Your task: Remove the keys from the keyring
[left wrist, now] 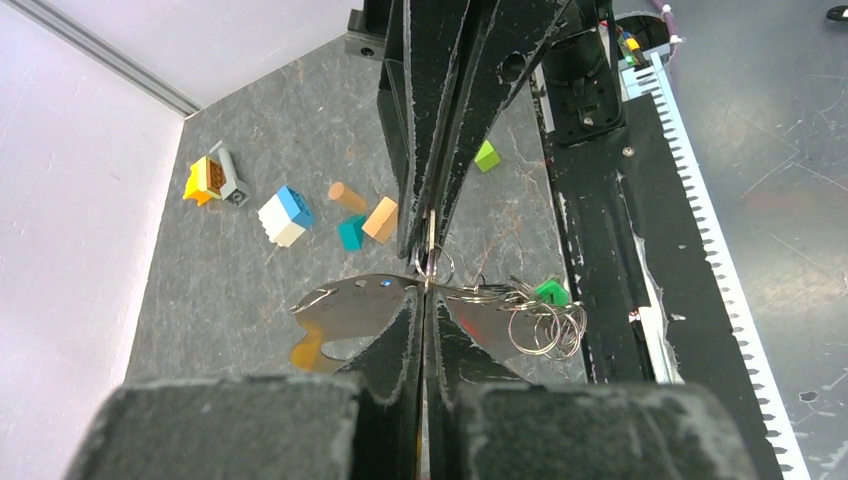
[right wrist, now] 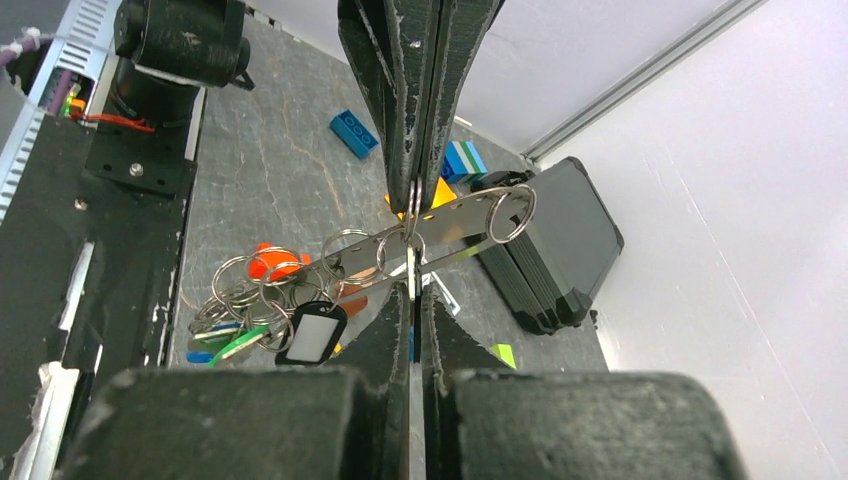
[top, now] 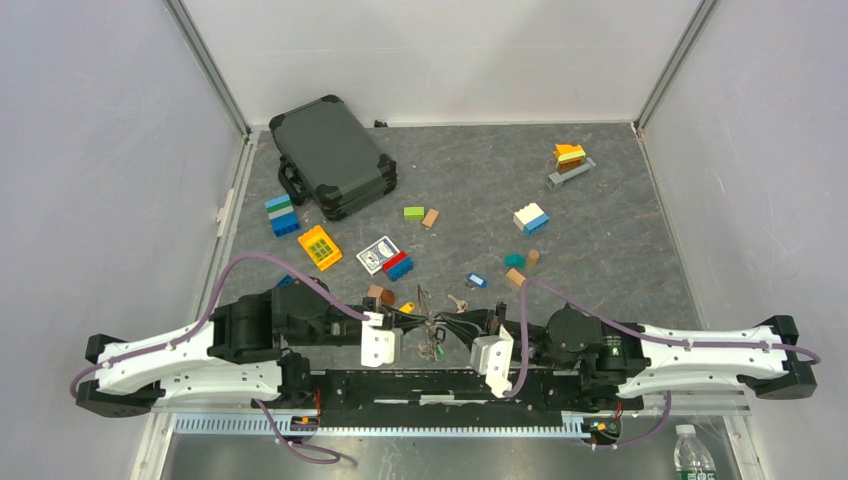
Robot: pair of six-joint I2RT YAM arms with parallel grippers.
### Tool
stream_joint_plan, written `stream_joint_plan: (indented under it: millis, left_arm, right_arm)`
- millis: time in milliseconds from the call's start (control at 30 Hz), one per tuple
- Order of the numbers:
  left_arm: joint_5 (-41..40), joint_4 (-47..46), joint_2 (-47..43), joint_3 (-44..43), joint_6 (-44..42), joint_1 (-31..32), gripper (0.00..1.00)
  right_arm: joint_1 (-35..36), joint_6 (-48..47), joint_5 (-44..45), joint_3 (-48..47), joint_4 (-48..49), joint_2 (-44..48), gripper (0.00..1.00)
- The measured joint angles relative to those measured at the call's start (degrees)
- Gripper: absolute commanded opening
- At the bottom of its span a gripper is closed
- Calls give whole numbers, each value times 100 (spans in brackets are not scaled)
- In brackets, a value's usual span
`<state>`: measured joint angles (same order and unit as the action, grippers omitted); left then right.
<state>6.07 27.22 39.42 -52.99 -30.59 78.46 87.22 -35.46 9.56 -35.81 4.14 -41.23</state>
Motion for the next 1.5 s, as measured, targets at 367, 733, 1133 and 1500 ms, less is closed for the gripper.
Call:
stream_joint_plan:
  millis: [367, 733, 1133, 1500]
  left_arm:
    - [-57, 55, 63, 0, -57, 0, 2]
    - [-173, 72, 214, 0, -57, 0, 2]
    - [-564, 321, 448, 0, -59, 0, 2]
    - [-1040, 452, 811, -13, -61, 0, 2]
  right_arm:
    - [0, -179, 0, -461, -568, -42, 0]
    - [0, -254, 0, -640, -802, -291, 0]
    - [0, -236, 348, -640, -815, -483, 0]
    - [0, -103, 688, -686, -870, -874, 0]
